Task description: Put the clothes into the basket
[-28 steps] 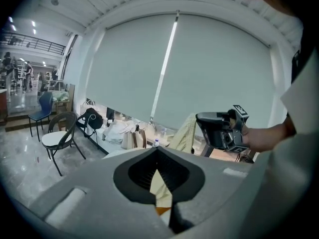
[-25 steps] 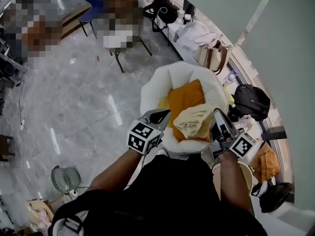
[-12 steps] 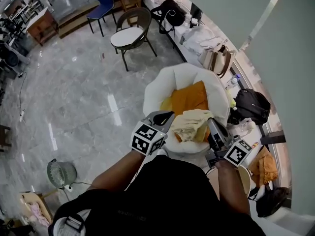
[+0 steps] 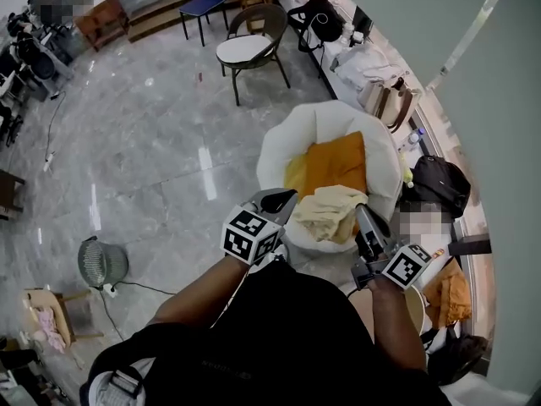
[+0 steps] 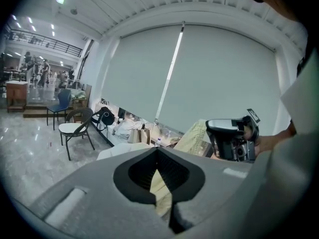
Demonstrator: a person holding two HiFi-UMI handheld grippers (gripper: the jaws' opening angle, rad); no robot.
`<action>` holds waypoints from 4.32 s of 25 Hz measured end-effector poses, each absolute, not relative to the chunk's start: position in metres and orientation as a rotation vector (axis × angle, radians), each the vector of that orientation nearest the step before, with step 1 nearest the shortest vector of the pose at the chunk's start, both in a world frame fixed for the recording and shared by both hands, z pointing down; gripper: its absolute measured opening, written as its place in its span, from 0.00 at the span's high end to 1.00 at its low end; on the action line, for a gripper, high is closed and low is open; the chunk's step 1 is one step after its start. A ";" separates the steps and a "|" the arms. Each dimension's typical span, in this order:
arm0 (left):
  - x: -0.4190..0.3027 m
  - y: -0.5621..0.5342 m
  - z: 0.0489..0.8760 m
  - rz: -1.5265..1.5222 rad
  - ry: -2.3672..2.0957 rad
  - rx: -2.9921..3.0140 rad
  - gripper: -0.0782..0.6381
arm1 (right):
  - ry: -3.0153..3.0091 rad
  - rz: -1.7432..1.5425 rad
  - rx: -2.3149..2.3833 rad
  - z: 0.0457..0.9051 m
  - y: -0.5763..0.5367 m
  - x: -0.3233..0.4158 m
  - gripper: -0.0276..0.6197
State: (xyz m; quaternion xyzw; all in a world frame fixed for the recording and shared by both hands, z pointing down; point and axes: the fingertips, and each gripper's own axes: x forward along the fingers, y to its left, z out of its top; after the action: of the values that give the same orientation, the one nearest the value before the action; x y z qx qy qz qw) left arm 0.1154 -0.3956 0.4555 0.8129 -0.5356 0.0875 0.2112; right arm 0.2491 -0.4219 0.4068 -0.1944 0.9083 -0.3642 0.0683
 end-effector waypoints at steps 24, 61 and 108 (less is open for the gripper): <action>0.133 -0.155 0.478 0.304 -1.734 1.887 0.89 | 2.831 -1.180 -0.052 0.429 -0.235 0.229 0.92; -0.228 0.173 0.476 0.066 -2.194 1.444 0.89 | 3.009 -1.206 0.545 0.432 0.040 -0.159 0.92; -0.513 0.432 0.488 -0.162 -2.491 0.536 0.89 | 3.101 -1.033 1.715 0.492 0.295 -0.550 0.92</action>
State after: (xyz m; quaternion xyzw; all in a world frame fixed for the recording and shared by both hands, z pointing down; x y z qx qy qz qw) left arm -0.5133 0.4315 0.4877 0.2009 -0.9337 -0.0609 0.2899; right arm -0.5497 0.2948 0.4918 0.4473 0.8086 -0.2693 -0.2712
